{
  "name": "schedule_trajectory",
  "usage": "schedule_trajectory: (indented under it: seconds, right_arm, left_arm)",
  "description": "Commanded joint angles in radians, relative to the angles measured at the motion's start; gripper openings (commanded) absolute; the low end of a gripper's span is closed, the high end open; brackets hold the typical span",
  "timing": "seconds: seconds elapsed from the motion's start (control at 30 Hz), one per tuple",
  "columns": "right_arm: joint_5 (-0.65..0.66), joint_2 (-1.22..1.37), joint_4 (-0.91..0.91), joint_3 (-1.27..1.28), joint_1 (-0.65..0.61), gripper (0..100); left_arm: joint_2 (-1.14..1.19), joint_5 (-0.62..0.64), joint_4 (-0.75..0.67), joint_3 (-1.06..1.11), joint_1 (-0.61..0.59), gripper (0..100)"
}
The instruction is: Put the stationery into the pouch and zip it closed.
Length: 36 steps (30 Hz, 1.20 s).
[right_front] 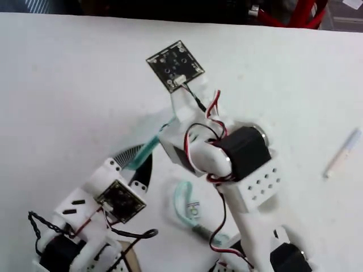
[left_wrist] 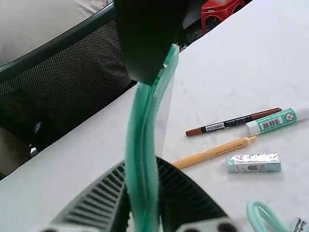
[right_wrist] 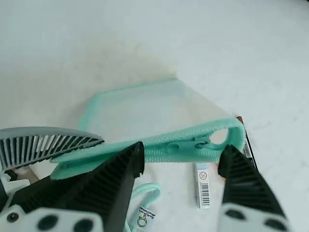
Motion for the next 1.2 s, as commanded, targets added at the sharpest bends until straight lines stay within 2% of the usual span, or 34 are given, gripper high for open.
schedule_trajectory:
  seconds: [0.0, 0.27, 0.47, 0.6, 0.87, 0.93, 1.17]
  right_arm:
    - [-0.008, 0.045, -0.028, -0.005, -0.004, 25.1]
    - [0.014, 0.07, -0.022, -0.005, 0.004, 24.6]
    - [0.126, 0.059, 0.007, -0.002, 0.004, 14.5]
    - [0.129, 0.053, -0.002, 0.02, 0.015, 14.6]
    - [0.155, 0.056, -0.031, 0.068, 0.113, 14.6]
    - [0.193, 0.054, -0.022, 0.068, 0.117, 14.6]
    - [0.206, 0.065, -0.05, 0.069, 0.124, 16.4]
  left_arm:
    - [0.007, -0.002, -0.003, -0.008, -0.013, 2]
    - [0.007, -0.002, -0.003, -0.008, -0.016, 2]
    - [0.007, -0.002, -0.003, -0.008, -0.016, 2]
    - [0.007, -0.002, -0.005, -0.008, -0.016, 2]
    - [0.007, -0.002, -0.003, -0.009, -0.016, 2]
    - [0.007, -0.002, -0.005, -0.009, -0.016, 2]
    - [0.007, -0.002, -0.003, -0.009, -0.016, 2]
